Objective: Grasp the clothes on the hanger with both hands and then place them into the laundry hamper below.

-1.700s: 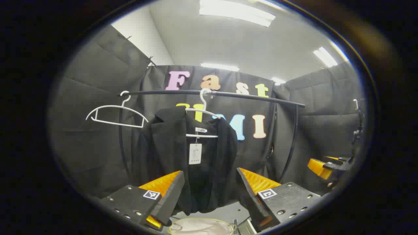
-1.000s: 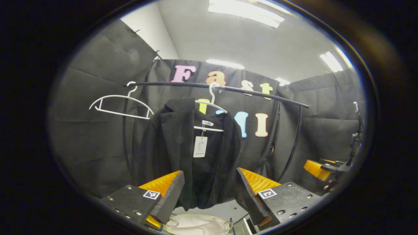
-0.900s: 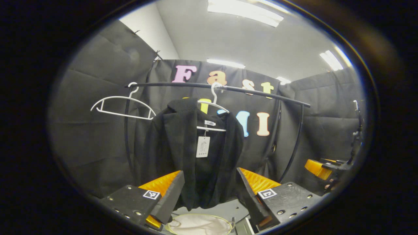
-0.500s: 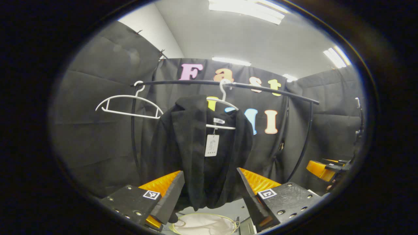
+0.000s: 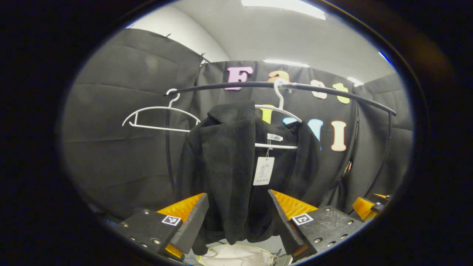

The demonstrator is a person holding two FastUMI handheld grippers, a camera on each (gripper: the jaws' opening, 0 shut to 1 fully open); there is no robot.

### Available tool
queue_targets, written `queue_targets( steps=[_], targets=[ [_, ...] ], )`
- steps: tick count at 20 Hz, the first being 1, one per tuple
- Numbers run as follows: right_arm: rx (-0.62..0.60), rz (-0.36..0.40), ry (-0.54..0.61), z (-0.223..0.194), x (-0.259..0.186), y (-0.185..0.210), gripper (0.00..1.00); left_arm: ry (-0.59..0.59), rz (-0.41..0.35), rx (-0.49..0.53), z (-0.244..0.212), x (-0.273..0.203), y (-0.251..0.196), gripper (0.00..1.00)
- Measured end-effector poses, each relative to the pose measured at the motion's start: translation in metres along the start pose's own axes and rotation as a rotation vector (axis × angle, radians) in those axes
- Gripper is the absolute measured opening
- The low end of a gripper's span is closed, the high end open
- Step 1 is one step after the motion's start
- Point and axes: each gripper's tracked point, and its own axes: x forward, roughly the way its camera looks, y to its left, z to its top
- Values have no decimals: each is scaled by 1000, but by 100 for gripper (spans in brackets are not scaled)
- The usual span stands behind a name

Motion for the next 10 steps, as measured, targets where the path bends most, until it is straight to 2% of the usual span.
queue_targets(
  steps=[6, 9, 10],
  targets=[
    [20, 110, 25, 1, 35, 12, 93, 13, 97, 40, 1, 32, -1, 93],
    [27, 151, 31, -3, 47, 14, 93, 26, 128, 16, -3, 45, -5, 93],
    [21, 162, 37, -7, 49, 13, 98, 25, 144, 9, -4, 50, -3, 93]
  ],
)
